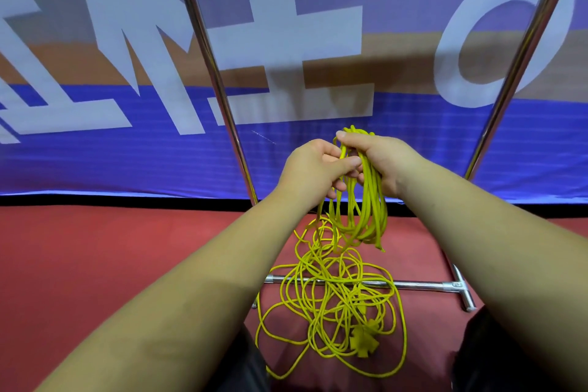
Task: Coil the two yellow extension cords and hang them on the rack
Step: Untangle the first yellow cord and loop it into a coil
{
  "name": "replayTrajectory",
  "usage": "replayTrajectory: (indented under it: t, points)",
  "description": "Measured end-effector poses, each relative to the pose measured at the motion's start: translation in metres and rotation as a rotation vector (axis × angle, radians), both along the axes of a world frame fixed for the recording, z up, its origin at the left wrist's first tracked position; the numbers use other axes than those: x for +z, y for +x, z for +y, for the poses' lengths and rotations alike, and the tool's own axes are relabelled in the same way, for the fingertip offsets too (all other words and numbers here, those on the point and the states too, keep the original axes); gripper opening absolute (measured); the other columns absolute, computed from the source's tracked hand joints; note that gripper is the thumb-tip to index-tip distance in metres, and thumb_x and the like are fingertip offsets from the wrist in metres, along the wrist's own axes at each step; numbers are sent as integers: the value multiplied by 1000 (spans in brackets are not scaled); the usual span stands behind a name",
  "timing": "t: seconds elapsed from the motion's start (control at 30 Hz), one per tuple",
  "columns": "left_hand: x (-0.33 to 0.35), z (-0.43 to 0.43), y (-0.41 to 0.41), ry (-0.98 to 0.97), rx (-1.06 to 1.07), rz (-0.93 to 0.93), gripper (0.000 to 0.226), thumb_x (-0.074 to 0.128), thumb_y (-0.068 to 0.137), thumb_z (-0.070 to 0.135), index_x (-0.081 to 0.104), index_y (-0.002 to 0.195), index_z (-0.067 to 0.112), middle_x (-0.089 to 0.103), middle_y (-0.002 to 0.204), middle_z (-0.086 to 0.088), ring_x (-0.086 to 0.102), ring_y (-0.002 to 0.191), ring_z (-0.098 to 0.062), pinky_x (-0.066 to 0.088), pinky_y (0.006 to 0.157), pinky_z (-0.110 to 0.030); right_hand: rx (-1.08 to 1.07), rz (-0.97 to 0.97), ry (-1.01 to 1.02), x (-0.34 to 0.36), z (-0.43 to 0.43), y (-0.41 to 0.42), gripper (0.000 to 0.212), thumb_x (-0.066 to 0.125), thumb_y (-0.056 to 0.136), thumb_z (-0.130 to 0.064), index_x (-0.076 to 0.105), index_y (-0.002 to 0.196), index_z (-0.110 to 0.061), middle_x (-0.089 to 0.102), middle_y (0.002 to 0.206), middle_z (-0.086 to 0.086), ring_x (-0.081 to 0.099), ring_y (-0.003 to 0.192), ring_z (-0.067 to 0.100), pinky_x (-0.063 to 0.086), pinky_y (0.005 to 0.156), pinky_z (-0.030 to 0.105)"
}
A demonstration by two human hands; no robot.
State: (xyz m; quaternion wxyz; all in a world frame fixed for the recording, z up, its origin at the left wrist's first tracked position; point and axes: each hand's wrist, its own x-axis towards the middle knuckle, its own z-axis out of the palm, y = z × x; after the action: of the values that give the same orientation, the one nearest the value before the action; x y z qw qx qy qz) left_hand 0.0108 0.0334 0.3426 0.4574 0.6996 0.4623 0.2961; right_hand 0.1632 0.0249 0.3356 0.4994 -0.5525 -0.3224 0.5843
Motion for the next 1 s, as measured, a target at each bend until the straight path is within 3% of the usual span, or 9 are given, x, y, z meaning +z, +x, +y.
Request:
replayTrajectory:
  t: [0.17,0.23,0.3,0.4,0.47,0.53,0.67,0.8,1.0]
  points:
    - [3,-1,-11,-154,-111,-66,25,61,104,27,65,112,4,80,98,-5,71,82,-18,63,77,-40,-38,-200,-10,4,-5,5,19,79,89,-30,73,83,-14,57,56,1,50,46,12,41,45,24]
    - [5,7,-22,-131,-52,21,22,60,103,27,71,105,8,79,98,-5,73,82,-18,64,84,-45,19,-263,19,9,-7,9,18,76,91,-32,74,82,-16,65,64,-4,51,51,9,43,48,25]
    - [1,22,-34,41,88,215,21,72,93,30,67,102,12,76,93,-4,71,80,-19,63,77,-41,104,-270,56,14,-10,11,17,72,95,-29,73,83,-16,68,71,-3,54,57,9,45,52,26]
    - [-6,40,-48,270,109,429,74,91,75,40,52,135,16,60,129,-3,62,109,-16,51,87,-28,222,-159,63,21,-16,11,14,66,100,-20,68,90,-11,64,70,2,58,60,15,53,59,30]
    - [-6,47,-53,262,-5,355,106,93,73,36,31,158,23,44,156,-3,52,132,-17,48,106,-34,295,-88,48,23,-21,8,12,64,102,-18,67,93,-10,60,69,3,57,57,16,57,61,32]
    - [-6,55,-58,285,-133,300,111,91,76,28,23,163,35,37,163,4,48,140,-10,47,110,-33,366,-92,27,24,-25,7,12,61,103,-19,65,95,-11,59,70,2,56,54,14,54,55,29]
    - [-7,62,-63,203,-334,220,87,74,80,0,45,152,39,61,137,17,66,112,-2,56,92,-28,529,-109,-23,24,-33,4,13,53,103,-19,59,92,-15,54,69,0,50,50,14,46,53,28]
    - [-9,62,-62,80,-370,140,33,65,86,-5,68,111,14,70,95,-1,66,89,-11,54,89,-36,569,-48,-52,24,-37,5,16,45,101,-16,56,89,-16,42,65,-2,38,47,13,39,51,28]
    - [-6,59,-50,65,-369,125,28,55,88,-13,63,105,8,63,88,1,61,80,-7,52,76,-24,506,-83,-63,27,-35,9,12,52,103,-22,60,97,-17,34,64,-5,31,45,10,35,49,26]
